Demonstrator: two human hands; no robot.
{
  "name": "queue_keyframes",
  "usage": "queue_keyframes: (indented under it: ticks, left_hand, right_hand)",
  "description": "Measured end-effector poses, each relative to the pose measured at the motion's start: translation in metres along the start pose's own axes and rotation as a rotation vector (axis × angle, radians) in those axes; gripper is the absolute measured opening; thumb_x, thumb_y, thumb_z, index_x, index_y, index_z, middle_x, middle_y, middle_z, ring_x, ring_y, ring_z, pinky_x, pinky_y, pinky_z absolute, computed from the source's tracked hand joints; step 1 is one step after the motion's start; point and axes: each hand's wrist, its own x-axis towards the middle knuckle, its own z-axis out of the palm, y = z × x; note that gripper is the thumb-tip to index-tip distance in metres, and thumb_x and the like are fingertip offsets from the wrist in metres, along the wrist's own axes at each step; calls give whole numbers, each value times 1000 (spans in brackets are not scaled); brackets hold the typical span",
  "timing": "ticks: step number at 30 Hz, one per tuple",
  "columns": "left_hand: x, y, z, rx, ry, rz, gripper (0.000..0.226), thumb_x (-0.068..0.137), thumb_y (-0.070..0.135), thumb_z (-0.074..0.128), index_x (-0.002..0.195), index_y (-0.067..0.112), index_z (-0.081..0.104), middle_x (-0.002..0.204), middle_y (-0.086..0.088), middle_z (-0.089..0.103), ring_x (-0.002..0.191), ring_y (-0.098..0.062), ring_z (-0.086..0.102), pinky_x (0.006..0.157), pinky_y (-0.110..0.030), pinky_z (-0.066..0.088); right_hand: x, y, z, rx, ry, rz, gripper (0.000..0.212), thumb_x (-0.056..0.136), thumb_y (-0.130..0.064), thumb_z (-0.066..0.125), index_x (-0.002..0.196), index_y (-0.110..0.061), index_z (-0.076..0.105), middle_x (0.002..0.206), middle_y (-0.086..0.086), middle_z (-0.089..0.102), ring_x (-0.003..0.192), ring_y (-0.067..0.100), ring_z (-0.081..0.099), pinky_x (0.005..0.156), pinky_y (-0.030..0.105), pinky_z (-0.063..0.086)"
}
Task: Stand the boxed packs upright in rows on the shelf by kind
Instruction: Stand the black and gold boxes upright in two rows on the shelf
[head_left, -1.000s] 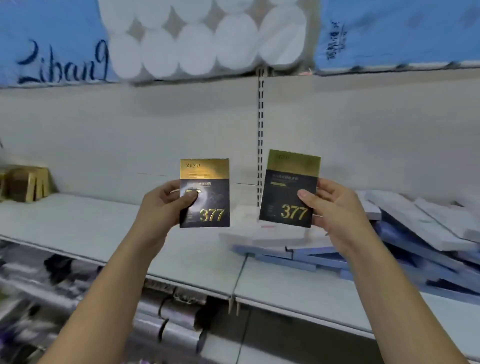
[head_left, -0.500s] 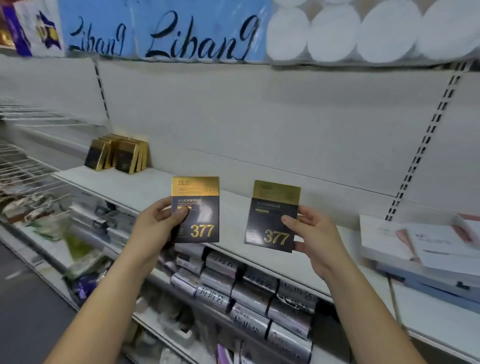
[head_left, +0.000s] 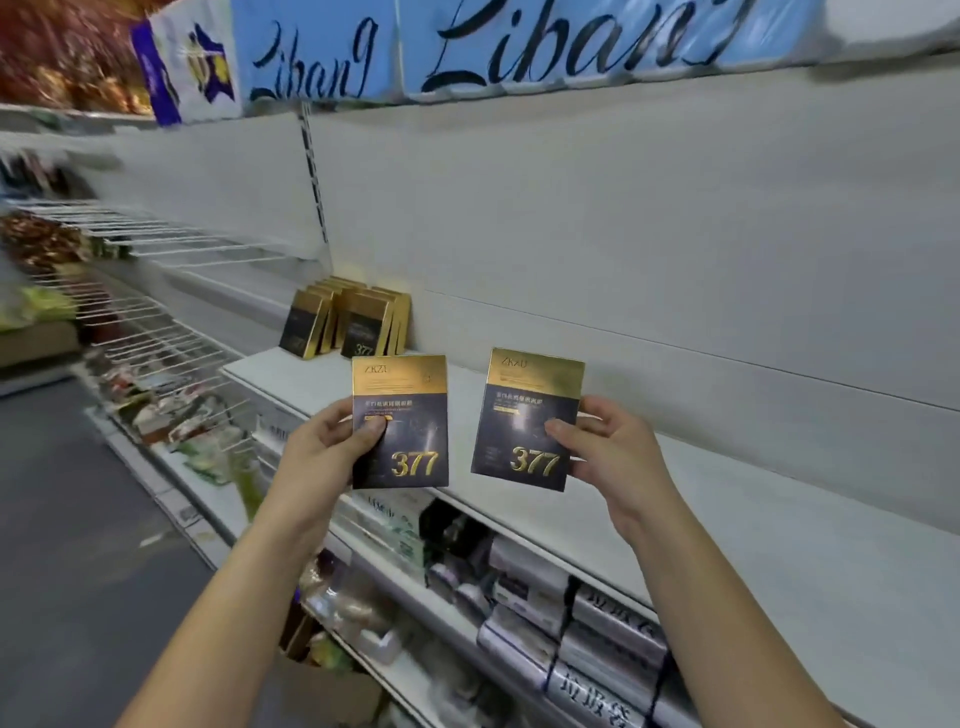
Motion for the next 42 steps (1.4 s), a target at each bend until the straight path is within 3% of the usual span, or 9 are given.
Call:
queue_keyframes:
  ticks: [6,10,17,21,25,31,35,38,42]
  left_hand:
    - [92,-2,-33,23,-43,-62,24,96,12,68,120,17,70,110,-9,79,98,-32,77,86,-45,60]
    - [137,-10,-55,32,-70,-77,26,97,13,68,122,19,69,109,-7,80,95,-30,78,81,-42,59]
    - [230,-33,-102,-10,-174,-81,24,96,14,69,118,22,70,108,-6,80,94,-27,78,67,-31,62]
    - [285,-47,-136,-38,-264,-102,24,93,13,71,116,22,70,106,-3,80,89,-23,79,70,-33,60]
    - [333,-55,-179,-107,-379,-156,37,83,21,75,120,21,69,110,-3,80,95,-24,78,65,-28,61]
    - [376,-63,-213,-131,-495,-201,39,86,20,74,124,22,68,113,-3,79,105,-25,75,88,-43,57]
    - [383,-67,-216,-160,-590,-222,49,77,25,76,125,22,67,113,-2,79,102,-21,76,74,-28,62]
    - [385,-70,-217,-165,-623,-221,47,78,25,75,124,22,67,112,-3,79,102,-21,77,71,-24,62]
    - [390,-67,-222,-142,-657,-214,48,81,27,75,128,24,66,114,-1,79,103,-19,76,73,-24,62]
  right_hand:
    - [85,14,65,32,28,20,26,91,2,70,114,-8,71,97,7,80,80,23,75,85,53,59]
    - [122,24,101,15,50,8,24,92,2,67,104,-17,74,92,1,81,79,21,76,80,47,61]
    - [171,56,173,-69,142,6,24,91,-2,70,101,-24,74,92,-4,81,84,20,77,88,51,61]
    - [196,74,223,-118,235,8,25,90,-5,72,95,-29,77,93,-5,80,89,22,77,83,46,62]
    - [217,85,281,-154,358,34,24,91,-7,72,108,-23,76,103,2,79,98,26,75,85,47,63]
    - [239,91,339,-179,458,57,24,93,-8,72,112,-22,73,104,2,78,94,21,76,80,40,64]
    - [256,102,364,-252,532,73,28,91,-13,75,117,-24,72,108,0,76,101,21,73,87,43,63]
    - [268,108,369,-354,563,49,30,89,-18,78,118,-24,73,105,-2,78,101,18,73,92,46,60]
    - [276,114,369,-615,669,-7,38,84,-36,82,120,-30,72,96,-16,71,86,6,69,75,23,59]
